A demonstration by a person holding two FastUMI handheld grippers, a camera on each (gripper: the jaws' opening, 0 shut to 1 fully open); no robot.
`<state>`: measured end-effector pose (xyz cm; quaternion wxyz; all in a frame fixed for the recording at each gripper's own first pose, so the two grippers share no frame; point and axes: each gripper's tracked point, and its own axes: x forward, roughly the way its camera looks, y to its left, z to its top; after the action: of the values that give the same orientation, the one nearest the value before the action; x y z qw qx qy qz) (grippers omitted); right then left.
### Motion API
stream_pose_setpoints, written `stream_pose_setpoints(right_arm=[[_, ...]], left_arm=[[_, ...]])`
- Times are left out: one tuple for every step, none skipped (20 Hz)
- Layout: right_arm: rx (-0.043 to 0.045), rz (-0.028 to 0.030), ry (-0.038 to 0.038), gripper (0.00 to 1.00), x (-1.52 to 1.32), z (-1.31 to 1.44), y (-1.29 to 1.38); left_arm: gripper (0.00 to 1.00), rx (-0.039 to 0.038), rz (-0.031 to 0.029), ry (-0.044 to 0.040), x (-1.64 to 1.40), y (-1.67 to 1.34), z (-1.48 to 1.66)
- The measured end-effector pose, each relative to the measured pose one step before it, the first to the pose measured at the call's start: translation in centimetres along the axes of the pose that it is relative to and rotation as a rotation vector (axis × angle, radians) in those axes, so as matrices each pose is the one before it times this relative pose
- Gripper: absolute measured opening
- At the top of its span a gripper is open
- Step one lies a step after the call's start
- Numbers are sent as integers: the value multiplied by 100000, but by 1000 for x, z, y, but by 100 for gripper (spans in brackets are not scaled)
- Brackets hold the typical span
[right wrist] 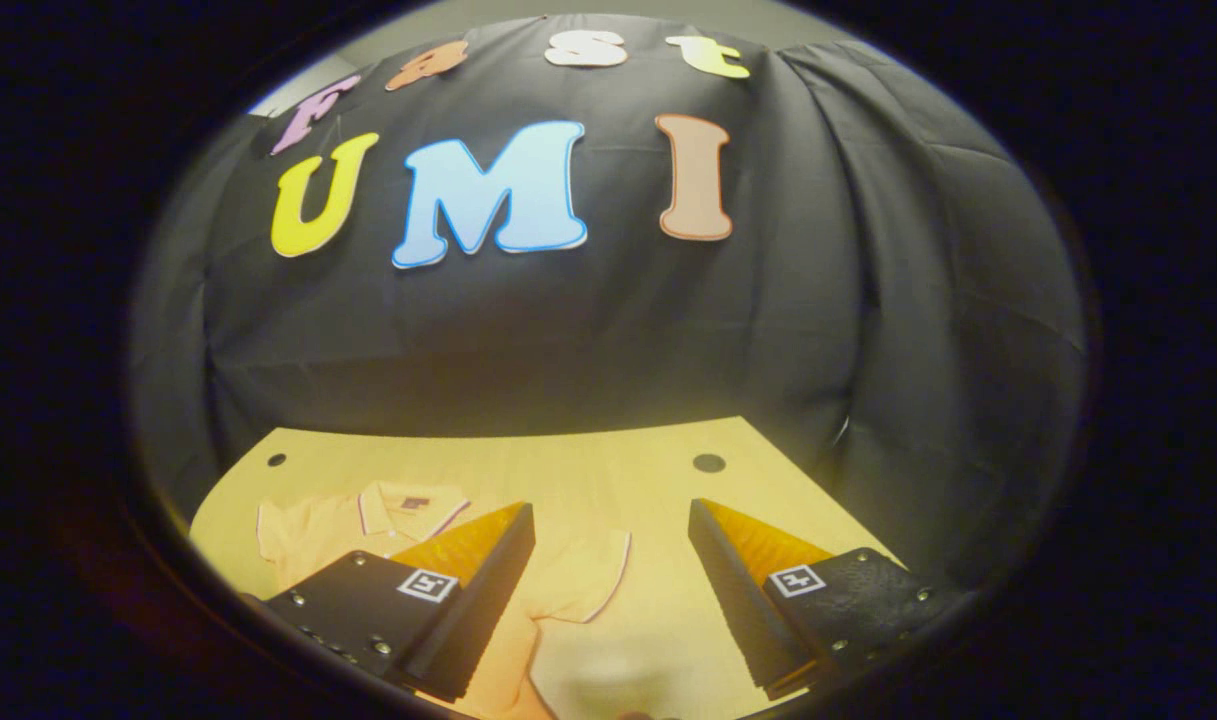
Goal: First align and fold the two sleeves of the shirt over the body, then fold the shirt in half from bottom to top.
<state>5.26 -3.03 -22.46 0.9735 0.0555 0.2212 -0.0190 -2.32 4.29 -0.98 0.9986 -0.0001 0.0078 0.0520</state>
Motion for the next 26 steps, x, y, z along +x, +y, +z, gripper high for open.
stream_pose_setpoints(right_arm=[[726,-425,3206,97,906,-1178,-248],[272,-423,3050,97,965,-1002,-170],[-305,-284,2903,98,944,-1007,-53],[-761,-314,3111,97,841,-822,-72],[-915,-144,2950,97,1029,-983,-25],[-794,1,2235,98,928,-639,-2],[-429,344,2242,98,765,-840,84],[333,380,2716,97,700,-646,106],[750,588,2474,98,718,-695,50],[526,408,2258,97,692,-445,144],[72,73,2237,98,756,-611,114],[-100,-60,2115,98,615,-491,175],[-309,-219,2085,98,680,-501,95],[-689,-245,2054,98,559,-546,80],[-651,-400,2048,98,549,-672,-74],[-518,22,1996,98,368,-506,98],[-584,149,1567,97,262,-422,43],[-682,249,1490,98,252,-306,149],[-925,228,1521,98,283,-534,101],[-1172,766,2082,97,190,-572,367],[82,2144,108,88,120,-144,520],[1133,295,-541,84,268,326,156],[1474,2491,1824,72,-276,-377,545],[567,843,-1467,66,169,420,171],[142,2245,1720,53,199,-72,475],[82,-359,-473,42,-75,181,13]], left_arm=[[93,-36,1015,320,-77,500,-216],[93,-53,1204,273,-61,547,-106],[93,-43,1168,263,22,426,-77],[93,-22,1236,405,-3,582,-161],[93,79,1204,565,36,582,-194],[93,50,1198,586,-9,618,-224],[93,124,1226,680,144,509,-199],[93,8,1154,692,72,560,-201],[94,-4,900,696,55,372,-232],[94,53,847,770,111,336,-270],[94,135,707,690,134,301,-185],[94,223,729,515,12,375,-98],[94,348,704,397,135,325,-154],[93,285,745,359,120,262,-81],[93,196,725,398,21,289,-175],[94,161,540,682,145,236,-129],[94,132,454,738,203,160,-216],[93,54,368,561,77,109,-184],[93,49,350,278,153,169,-45],[93,69,218,152,118,97,-57],[94,107,145,126,-17,-9,7],[94,58,110,104,73,-16,-29],[94,-50,30,41,45,-84,-73],[94,-194,-210,70,35,-20,13],[94,-182,-187,73,19,-119,-26],[94,-138,-264,66,-5,-24,-15]])
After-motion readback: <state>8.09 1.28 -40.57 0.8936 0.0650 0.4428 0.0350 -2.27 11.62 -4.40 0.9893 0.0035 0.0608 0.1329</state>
